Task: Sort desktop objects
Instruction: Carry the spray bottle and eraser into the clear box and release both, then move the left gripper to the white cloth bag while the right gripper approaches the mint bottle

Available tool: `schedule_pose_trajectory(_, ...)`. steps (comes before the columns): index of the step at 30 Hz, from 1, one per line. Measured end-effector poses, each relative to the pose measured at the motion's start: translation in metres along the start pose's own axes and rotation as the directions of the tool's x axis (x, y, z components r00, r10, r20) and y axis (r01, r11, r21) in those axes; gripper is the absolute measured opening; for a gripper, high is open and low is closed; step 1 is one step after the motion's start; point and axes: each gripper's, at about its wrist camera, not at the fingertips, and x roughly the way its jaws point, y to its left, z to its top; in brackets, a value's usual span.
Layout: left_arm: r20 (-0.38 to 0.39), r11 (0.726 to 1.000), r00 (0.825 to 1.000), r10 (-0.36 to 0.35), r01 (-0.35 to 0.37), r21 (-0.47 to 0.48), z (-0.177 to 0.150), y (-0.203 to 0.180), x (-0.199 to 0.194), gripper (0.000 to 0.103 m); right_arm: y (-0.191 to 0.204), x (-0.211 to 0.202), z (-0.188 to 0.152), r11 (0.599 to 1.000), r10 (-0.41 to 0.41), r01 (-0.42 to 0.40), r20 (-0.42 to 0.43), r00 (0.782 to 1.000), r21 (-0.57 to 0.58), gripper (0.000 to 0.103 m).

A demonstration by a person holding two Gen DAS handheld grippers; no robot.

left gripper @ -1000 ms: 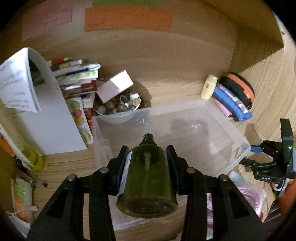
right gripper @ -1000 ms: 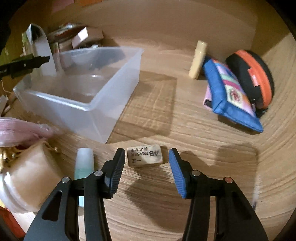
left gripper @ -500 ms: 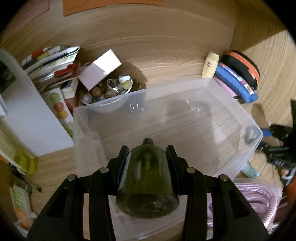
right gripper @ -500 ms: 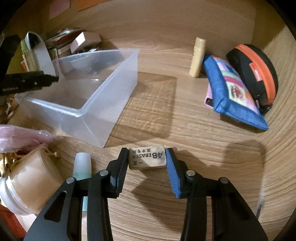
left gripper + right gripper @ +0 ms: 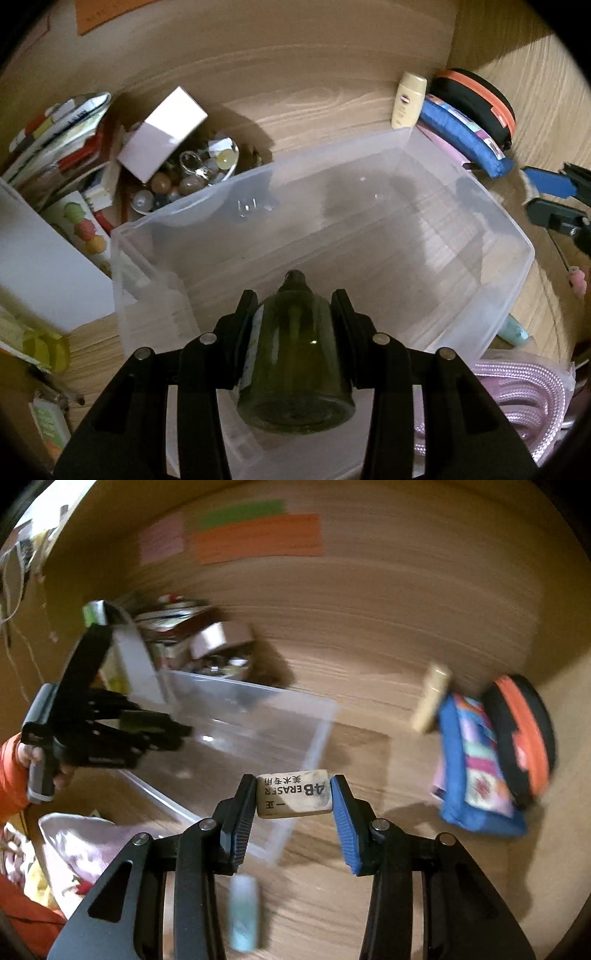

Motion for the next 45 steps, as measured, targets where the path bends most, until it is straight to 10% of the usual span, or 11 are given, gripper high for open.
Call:
schedule_pose_trajectory(10, -0.004, 0.999, 0.999, -0.040, 0.040, 0.023, 0.001, -0.001, 0.000, 0.055, 0.026, 0.067, 0.013, 0.993, 0.068, -0.078, -0.123, 0.990, -0.085, 0.037)
schedule_pose_trajectory(15, 0.053, 0.999, 0.999, -0.009, 0.007, 0.039, -0.001, -0.001, -0.010, 0.083, 0.035, 0.084, 0.015, 0.990, 0.071, -0.088, -0.156, 0.985, -0.106, 0.037)
schedule_pose_trajectory(35, 0.136, 0.997, 0.991, 0.010, 0.000, -0.072, -0.011, 0.019, -0.047, 0.092, 0.053, 0.078, 0.019, 0.990, 0.025, -0.047, -0.167, 0.986, -0.132, 0.038)
schedule_pose_trajectory(45, 0.211, 0.995, 0.976, 0.055, -0.036, -0.095, -0.027, 0.009, -0.093, 0.095, 0.060, 0.023, 0.011, 0.994, -0.035, 0.028, -0.068, 0.997, -0.110, 0.071)
